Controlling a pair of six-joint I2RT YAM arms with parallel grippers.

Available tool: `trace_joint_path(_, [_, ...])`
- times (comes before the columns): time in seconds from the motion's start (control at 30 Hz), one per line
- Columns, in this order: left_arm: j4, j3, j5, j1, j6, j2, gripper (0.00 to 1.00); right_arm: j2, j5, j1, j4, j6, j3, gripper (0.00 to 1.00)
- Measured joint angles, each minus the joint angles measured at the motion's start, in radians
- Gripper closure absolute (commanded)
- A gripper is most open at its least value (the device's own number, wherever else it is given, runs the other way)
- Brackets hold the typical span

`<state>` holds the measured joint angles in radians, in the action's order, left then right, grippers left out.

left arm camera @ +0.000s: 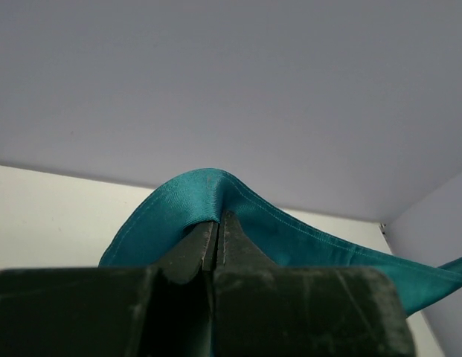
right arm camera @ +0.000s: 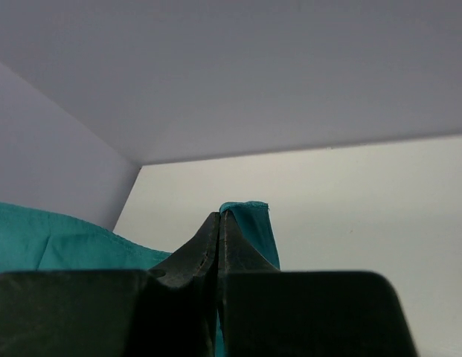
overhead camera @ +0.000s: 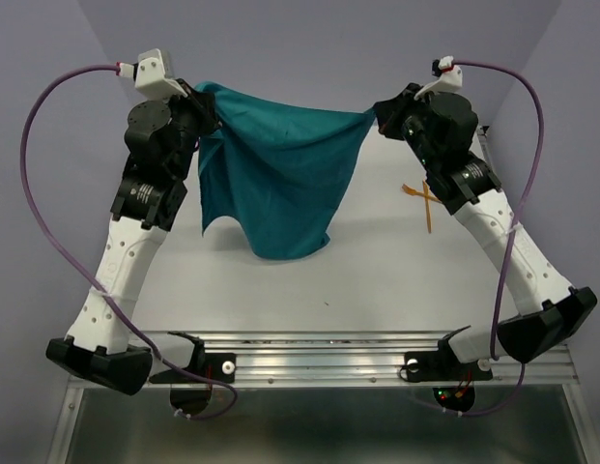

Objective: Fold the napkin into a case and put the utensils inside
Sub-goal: Flatten out the crumpled napkin at the center of the board.

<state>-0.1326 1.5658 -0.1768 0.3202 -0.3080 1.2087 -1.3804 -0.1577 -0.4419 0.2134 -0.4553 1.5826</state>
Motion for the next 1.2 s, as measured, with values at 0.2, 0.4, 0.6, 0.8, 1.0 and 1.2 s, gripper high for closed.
trace_joint_path(0.2, [0.039,0.019,0.068,-0.043,0.001,0.144,1.00,-0.166,-0.103,0.012,-0.058,0.072,0.128,0.99])
trace_joint_path(0.4, [0.031,0.129,0.179,-0.117,0.000,0.318,1.00,-0.359,-0.105,0.084,-0.080,0.097,0.296,0.99])
trace_joint_path(0.6, [0.064,0.239,0.267,-0.160,0.000,0.341,1.00,-0.362,-0.066,0.106,-0.146,0.097,0.349,0.99])
trace_joint_path(0.8, [0.195,0.076,0.330,-0.163,0.024,0.158,1.00,-0.113,-0.013,0.098,-0.298,0.082,0.060,0.99])
trace_joint_path(1.0, [0.300,-0.280,0.363,-0.161,0.013,-0.039,0.99,0.069,0.051,0.094,-0.396,0.037,-0.213,0.99])
trace_joint_path(1.2, [0.290,-0.677,0.356,-0.168,-0.094,-0.091,0.06,0.127,0.112,0.097,-0.383,-0.032,-0.563,0.56])
